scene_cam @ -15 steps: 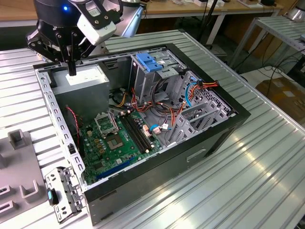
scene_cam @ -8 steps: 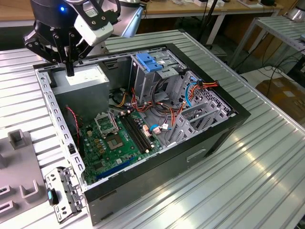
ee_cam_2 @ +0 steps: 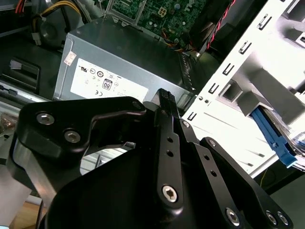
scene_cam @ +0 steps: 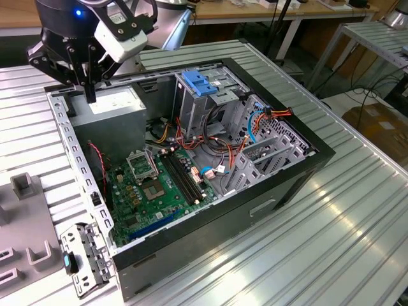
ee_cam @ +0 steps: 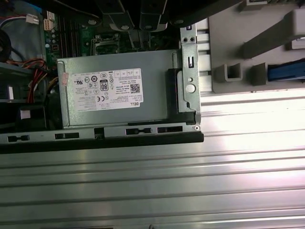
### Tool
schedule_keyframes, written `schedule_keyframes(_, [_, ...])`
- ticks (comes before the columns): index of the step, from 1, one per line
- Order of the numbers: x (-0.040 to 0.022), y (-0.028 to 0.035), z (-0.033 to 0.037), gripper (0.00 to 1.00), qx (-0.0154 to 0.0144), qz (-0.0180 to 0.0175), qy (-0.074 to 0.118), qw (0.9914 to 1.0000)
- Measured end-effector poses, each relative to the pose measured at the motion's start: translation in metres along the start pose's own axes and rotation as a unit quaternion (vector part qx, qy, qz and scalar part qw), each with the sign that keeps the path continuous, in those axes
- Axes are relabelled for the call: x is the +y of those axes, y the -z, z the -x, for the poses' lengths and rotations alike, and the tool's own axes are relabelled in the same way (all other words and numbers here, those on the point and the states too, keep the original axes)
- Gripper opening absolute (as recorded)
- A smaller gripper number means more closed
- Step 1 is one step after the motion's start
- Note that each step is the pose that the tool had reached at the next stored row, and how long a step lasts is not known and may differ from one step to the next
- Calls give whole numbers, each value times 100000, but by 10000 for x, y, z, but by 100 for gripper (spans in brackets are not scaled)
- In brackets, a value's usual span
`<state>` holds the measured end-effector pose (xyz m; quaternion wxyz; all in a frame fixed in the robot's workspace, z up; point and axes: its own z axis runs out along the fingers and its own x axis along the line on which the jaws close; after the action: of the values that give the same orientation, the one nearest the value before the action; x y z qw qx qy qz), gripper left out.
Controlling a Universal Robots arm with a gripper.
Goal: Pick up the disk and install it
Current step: 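Reach for the disk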
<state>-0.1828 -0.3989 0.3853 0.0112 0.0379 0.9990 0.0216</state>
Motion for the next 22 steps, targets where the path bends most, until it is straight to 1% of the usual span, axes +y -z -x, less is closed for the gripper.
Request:
schedule_keyframes(19, [-10,-12,-124,11,19,-3,1,100000])
schedule_keyframes(22, [-13,-15,-157,11,20,-2,1,100000])
